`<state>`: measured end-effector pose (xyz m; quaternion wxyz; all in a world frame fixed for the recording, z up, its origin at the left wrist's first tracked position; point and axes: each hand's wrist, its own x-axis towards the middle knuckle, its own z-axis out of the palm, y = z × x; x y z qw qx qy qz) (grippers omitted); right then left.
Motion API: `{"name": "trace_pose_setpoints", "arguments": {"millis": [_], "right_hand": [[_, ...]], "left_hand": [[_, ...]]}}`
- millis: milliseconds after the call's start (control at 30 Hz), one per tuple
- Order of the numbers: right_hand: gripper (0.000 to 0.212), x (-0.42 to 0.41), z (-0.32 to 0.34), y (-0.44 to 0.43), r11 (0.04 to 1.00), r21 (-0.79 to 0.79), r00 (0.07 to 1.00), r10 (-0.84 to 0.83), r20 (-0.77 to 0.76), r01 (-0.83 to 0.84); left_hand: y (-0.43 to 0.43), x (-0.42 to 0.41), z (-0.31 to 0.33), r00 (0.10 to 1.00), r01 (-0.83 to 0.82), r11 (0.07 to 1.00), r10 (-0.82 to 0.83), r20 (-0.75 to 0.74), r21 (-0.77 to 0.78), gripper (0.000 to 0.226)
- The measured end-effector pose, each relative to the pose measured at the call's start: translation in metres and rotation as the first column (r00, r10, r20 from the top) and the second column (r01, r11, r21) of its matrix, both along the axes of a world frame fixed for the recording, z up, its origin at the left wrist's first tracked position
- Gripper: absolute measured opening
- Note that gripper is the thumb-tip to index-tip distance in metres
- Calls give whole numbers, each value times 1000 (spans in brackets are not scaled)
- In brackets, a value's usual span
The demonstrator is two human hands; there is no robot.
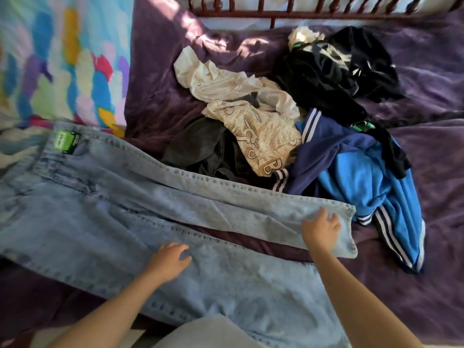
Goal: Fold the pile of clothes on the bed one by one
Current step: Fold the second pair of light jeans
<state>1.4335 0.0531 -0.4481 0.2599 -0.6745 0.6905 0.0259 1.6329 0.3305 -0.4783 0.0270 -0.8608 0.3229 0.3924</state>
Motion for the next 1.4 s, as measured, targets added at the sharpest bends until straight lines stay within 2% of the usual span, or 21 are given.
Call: {"name": "trace_pose_setpoints", "arguments": {"millis": [67,167,400,567,767,833,900,1000,1067,1167,1233,1333,1400], "right_hand": [[58,32,6,13,977,-12,977,210,-28,-211],[54,83,15,33,908,-56,909,416,-6,-416],[54,185,13,89,765,-22,765,644,-15,-644],[55,246,6,124,718,-36,719,692,-62,-695],[61,295,-9,131,755,-13,745,643,-178,-655],[54,305,-14,128,761,5,740,632,-232,-648],[38,309,-18,125,766,1,738,621,-264,-643],[19,302,-17,129,756,-117,756,605,-250,-644],[11,290,-13,139,743,-229,777,604,-177,-629],[20,272,-11,156,683,-354,757,639,-136,-639],[26,266,-8,163,633,-412,734,662,-152,-655],[26,263,-1,171,638,-445,754,640,-147,-629],[24,260,5,174,628,-490,763,634,-127,-604]], "left_hand": [[7,14,6,999,-41,998,42,33,-51,46],[18,45,16,988,-99,988,113,109,-120,46],[53,150,34,936,-187,959,240,259,-214,46],[73,242,42,919,-143,957,223,326,-252,49],[60,349,38,927,75,991,-26,375,-115,55],[47,375,34,901,162,984,-115,419,-79,56],[34,396,28,866,252,967,-206,456,-41,58],[17,424,20,838,323,946,-289,463,7,65],[10,438,15,834,350,935,-335,439,51,69],[8,449,8,809,400,904,-425,406,149,71],[9,452,7,779,422,889,-455,433,174,64],[16,457,23,736,438,892,-425,526,108,44],[32,456,43,709,494,869,-375,597,-40,34]]}}
